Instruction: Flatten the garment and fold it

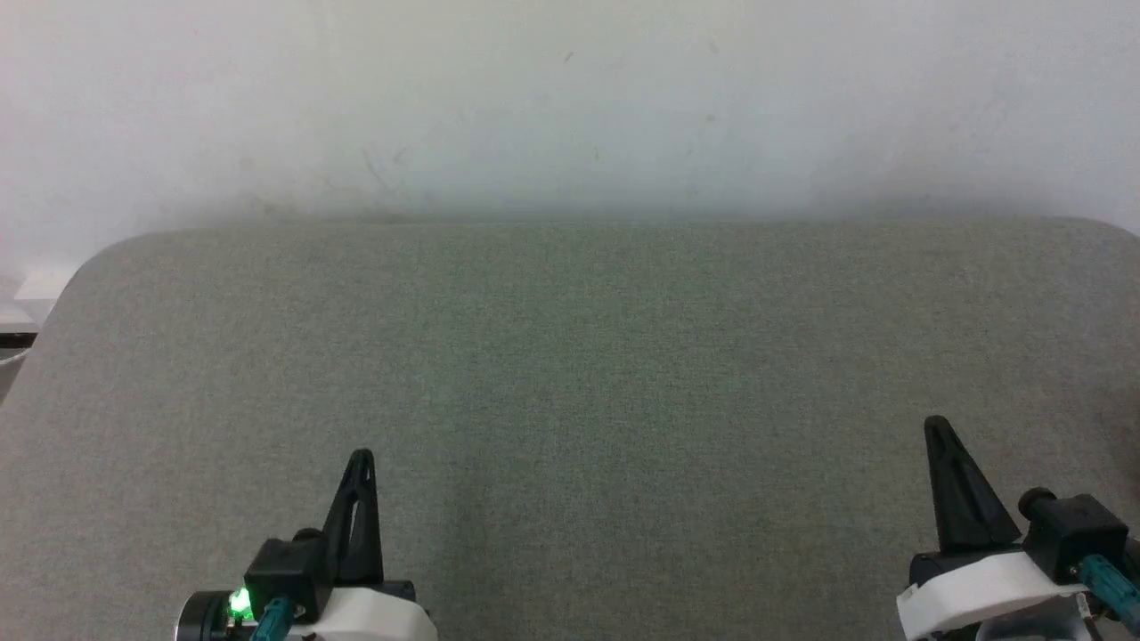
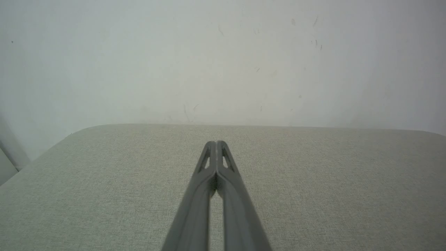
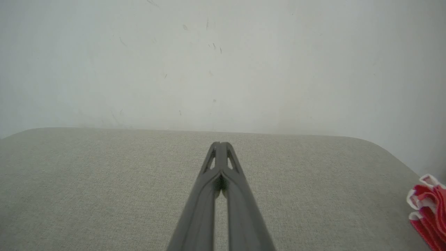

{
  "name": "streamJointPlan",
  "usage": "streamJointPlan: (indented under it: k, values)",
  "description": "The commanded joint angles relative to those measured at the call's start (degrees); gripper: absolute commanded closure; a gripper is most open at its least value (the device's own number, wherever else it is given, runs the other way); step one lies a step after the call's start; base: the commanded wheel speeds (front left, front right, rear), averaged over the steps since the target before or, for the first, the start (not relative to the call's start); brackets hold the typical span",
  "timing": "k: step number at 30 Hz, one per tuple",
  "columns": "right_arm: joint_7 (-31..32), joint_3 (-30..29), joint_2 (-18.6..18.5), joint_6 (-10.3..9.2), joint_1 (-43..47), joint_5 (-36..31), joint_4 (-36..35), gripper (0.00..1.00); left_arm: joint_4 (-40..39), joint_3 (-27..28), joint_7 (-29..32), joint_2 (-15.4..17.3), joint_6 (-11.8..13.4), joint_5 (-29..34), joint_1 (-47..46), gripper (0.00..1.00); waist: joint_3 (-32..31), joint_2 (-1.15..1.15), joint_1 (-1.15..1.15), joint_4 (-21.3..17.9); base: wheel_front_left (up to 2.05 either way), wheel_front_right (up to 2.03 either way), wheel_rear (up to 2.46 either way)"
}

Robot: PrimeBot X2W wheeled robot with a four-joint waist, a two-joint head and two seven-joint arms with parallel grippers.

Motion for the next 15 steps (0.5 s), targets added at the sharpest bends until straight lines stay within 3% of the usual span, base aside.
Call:
streamJointPlan:
  k: [1,15]
  values:
    - [0.4,0.2,0.0,-0.01,-0.3,-0.3,-0.3,1.0,-0.3,0.2,0.5,0.0,-0.3,0.4,-0.3,1.0,0.0,0.0,0.0,0.0,0.0,0.0,0.0]
    - [1.8,0.6,0.1,-0.02,-0.7,-0.8,-0.8,1.0,-0.7,0.8,2.0,-0.1,-0.8,0.9,-0.8,1.0,0.1,0.0,0.0,-0.2,0.0,0.0,0.0]
